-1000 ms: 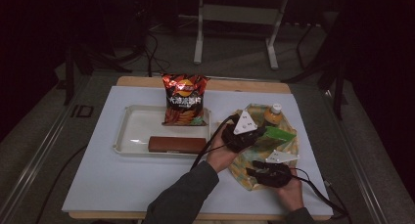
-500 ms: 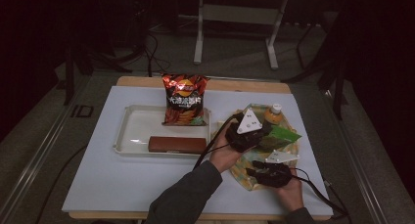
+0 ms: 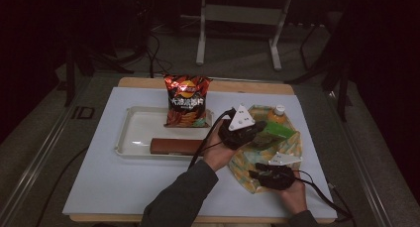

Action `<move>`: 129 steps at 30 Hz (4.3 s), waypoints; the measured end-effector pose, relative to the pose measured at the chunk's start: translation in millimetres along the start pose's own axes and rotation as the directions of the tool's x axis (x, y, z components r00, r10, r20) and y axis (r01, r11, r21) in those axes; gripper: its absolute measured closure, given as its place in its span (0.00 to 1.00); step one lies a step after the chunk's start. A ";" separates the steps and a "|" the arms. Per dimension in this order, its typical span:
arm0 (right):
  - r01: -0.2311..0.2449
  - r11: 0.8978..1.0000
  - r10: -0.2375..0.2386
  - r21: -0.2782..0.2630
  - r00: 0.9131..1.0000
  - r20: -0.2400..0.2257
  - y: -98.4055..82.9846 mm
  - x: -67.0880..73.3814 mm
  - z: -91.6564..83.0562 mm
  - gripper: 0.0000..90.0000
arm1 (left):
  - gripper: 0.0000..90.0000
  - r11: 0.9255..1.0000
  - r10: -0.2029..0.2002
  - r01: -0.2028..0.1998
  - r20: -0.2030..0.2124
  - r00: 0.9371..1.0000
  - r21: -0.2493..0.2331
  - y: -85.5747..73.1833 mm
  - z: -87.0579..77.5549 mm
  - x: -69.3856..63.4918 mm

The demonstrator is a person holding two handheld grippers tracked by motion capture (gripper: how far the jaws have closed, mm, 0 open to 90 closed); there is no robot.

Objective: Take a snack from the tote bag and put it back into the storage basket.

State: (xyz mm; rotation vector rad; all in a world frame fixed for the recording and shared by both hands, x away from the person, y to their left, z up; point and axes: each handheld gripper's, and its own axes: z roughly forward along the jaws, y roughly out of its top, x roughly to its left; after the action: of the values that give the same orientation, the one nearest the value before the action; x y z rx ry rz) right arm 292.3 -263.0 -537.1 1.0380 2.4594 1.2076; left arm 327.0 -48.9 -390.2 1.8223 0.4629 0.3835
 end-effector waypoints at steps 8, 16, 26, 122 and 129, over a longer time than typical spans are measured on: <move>0.002 1.000 -0.002 0.002 1.000 0.000 -0.1 -0.2 0.5 0.62 | 1.00 1.000 -0.001 0.001 -0.021 1.000 0.000 0.1 -11.9 7.7; 0.002 1.000 -0.002 0.002 1.000 0.000 -0.2 -0.2 0.6 0.62 | 1.00 1.000 0.001 -0.001 -0.039 0.999 0.003 1.3 -23.3 15.7; 0.001 1.000 -0.001 0.003 1.000 0.001 -0.3 -0.2 0.9 0.62 | 1.00 1.000 -0.010 0.010 -0.054 0.999 -0.002 1.3 -32.7 24.3; -0.002 1.000 0.002 0.003 1.000 0.000 -0.5 -0.3 1.4 0.62 | 1.00 0.996 -0.090 0.083 -0.232 0.968 -0.043 -19.4 -105.9 91.2; -0.002 1.000 0.002 0.003 1.000 -0.001 -0.5 -0.4 1.4 0.62 | 1.00 0.995 -0.103 0.097 -0.245 0.964 -0.037 -26.0 -107.3 95.0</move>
State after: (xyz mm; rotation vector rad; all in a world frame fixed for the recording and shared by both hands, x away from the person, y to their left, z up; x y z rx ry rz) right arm 293.0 -262.6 -538.4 1.0415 2.4618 1.2055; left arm 354.7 93.7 -381.6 1.7271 0.7167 0.5464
